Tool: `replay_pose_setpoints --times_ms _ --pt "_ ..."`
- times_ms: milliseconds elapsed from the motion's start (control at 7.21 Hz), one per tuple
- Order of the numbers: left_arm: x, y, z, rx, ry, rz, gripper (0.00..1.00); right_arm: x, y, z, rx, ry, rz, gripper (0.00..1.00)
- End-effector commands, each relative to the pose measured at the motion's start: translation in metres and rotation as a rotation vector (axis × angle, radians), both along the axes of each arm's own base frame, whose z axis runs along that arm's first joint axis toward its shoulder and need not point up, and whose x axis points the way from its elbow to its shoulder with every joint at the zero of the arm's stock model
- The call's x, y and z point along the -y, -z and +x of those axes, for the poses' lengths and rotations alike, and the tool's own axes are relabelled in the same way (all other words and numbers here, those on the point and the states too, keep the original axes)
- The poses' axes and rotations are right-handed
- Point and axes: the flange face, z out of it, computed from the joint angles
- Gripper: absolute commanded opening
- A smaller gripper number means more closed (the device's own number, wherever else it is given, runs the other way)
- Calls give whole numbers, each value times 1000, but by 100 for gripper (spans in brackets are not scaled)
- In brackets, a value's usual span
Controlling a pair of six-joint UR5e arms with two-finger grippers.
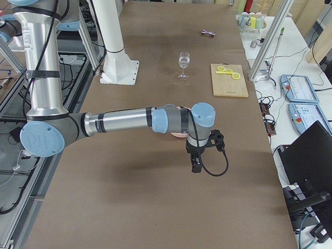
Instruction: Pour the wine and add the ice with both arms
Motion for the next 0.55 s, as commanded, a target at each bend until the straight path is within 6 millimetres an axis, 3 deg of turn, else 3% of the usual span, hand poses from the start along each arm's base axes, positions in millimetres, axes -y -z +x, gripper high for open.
replay_pose_setpoints --times_ms 0,139,416 --pt "42 51 -3 -5 10 121 98 -8 -12 -2 6 2 -25 100" --pt "41 67 -2 -11 9 152 98 -2 -12 -4 10 2 -30 100" --pt "43 63 0 1 2 143 98 -3 -10 -7 56 -1 -35 100"
